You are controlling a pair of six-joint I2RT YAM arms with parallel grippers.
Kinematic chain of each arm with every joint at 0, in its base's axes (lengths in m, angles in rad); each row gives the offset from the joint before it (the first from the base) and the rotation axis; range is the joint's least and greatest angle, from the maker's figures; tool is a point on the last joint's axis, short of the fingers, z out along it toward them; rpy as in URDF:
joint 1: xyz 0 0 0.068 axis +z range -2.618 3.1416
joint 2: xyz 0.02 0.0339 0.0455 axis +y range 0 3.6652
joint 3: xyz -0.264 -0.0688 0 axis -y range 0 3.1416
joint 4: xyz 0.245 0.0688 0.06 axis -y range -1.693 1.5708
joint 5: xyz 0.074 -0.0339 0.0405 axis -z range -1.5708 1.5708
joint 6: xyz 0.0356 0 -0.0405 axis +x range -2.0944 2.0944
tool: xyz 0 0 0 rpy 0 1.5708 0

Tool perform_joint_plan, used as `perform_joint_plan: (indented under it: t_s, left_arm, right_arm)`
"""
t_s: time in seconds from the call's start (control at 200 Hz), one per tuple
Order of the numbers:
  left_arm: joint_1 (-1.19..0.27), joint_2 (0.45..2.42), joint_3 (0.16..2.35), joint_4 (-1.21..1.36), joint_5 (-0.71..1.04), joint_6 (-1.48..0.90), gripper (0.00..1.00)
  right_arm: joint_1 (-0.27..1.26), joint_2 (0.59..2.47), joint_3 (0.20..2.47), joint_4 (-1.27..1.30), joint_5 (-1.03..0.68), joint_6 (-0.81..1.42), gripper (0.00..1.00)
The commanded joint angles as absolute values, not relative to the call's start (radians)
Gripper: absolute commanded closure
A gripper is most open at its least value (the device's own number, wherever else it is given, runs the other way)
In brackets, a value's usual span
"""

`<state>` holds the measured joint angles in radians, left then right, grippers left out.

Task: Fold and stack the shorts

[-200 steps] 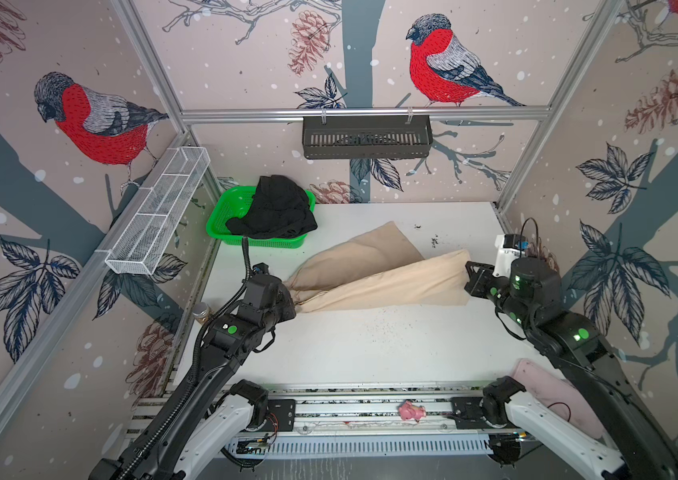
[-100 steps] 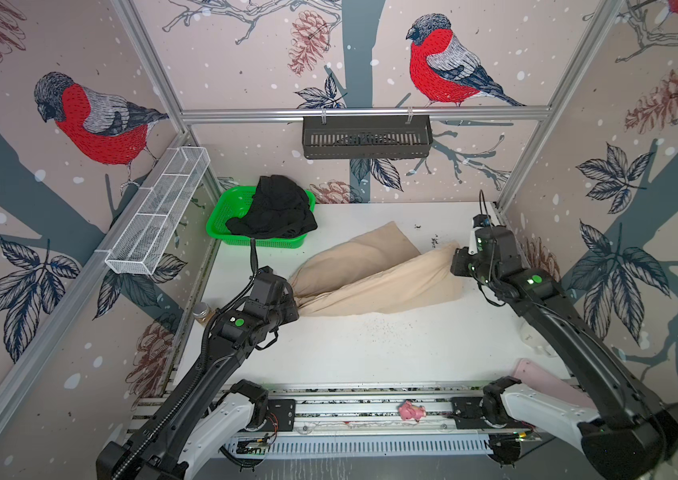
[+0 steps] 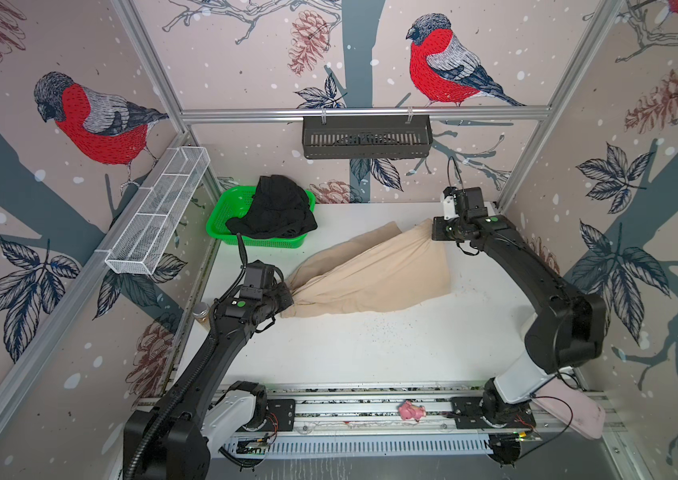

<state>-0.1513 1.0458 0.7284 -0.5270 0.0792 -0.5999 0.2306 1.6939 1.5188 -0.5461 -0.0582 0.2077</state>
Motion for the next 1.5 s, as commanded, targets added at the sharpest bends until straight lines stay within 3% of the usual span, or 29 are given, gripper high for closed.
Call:
perform_joint_plan:
  t_s: [0.0,0.78,1.121,1.496]
  left_arm:
    - [-0.12,1.092,0.741,-0.576,0.035,-0.547,1.0]
    - [0.0,1.391,0.884,-0.552,0.046,-0.468,1.0]
    - [0.001,1.332,0.91,-0.603,0.055,-0.456,1.0]
    - [0.014,1.285,0.896,-0.579,0.05,-0.442,1.0]
  right_arm:
    - [0.215,1.768,1.584,-0.52,0.025,0.182,1.0]
    - [0.219,2.232,2.082,-0.605,-0.031,0.17,1.0]
    - [0.228,2.083,1.989,-0.59,-0.01,0.155,1.0]
    - [0.238,2.051,2.031,-0.564,-0.014,0.138,1.0]
